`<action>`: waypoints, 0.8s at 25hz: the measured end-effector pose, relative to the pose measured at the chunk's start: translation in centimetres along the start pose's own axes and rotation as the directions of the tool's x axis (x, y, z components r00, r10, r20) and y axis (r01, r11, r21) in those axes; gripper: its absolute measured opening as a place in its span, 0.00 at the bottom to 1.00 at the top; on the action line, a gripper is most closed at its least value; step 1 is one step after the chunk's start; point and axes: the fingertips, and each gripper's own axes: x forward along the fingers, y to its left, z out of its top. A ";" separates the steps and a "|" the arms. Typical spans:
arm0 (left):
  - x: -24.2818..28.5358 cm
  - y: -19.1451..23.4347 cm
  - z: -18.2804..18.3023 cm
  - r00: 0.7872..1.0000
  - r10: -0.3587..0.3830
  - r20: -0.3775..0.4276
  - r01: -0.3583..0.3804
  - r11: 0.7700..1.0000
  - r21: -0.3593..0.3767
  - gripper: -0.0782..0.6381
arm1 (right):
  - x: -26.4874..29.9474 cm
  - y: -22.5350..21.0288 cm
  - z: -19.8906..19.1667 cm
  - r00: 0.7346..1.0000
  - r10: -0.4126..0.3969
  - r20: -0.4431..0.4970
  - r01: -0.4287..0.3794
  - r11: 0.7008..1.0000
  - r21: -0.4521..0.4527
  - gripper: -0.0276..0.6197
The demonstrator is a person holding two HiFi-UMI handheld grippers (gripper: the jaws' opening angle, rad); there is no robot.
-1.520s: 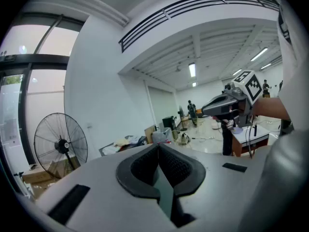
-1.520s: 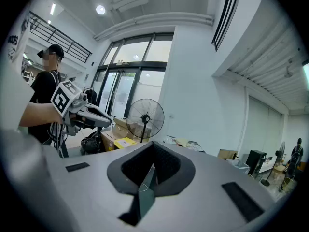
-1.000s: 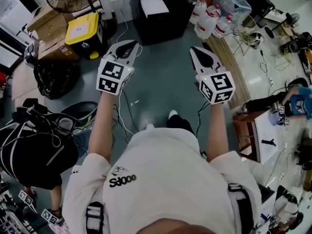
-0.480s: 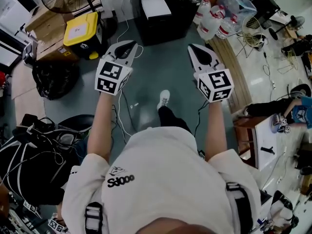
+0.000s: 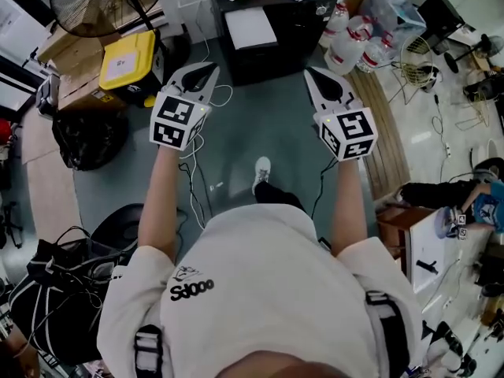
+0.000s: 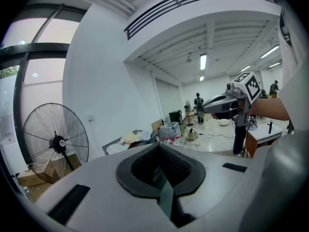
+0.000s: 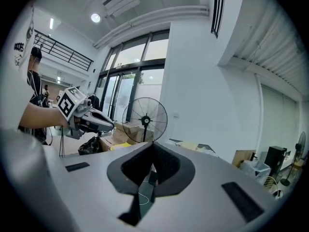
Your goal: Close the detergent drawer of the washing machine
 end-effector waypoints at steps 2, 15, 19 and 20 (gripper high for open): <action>2.1 1.0 0.5 1.000 0.001 -0.003 -0.001 1.000 0.000 0.13 | 1.7 -1.9 -0.1 1.000 0.008 0.006 -0.008 1.000 0.025 0.05; 15.0 6.7 0.3 0.999 -0.011 -0.033 0.010 0.999 -0.040 0.13 | 11.4 -11.0 -3.4 0.998 0.054 -0.041 -0.051 0.997 0.062 0.05; 18.6 8.5 0.0 0.999 -0.016 -0.041 0.014 0.999 -0.046 0.13 | 14.2 -12.7 -4.4 0.994 0.095 -0.050 -0.091 0.993 0.080 0.05; 19.4 8.9 0.0 0.999 -0.017 -0.041 0.015 0.999 -0.044 0.13 | 14.8 -13.3 -4.8 0.994 0.094 -0.053 -0.089 0.992 0.092 0.05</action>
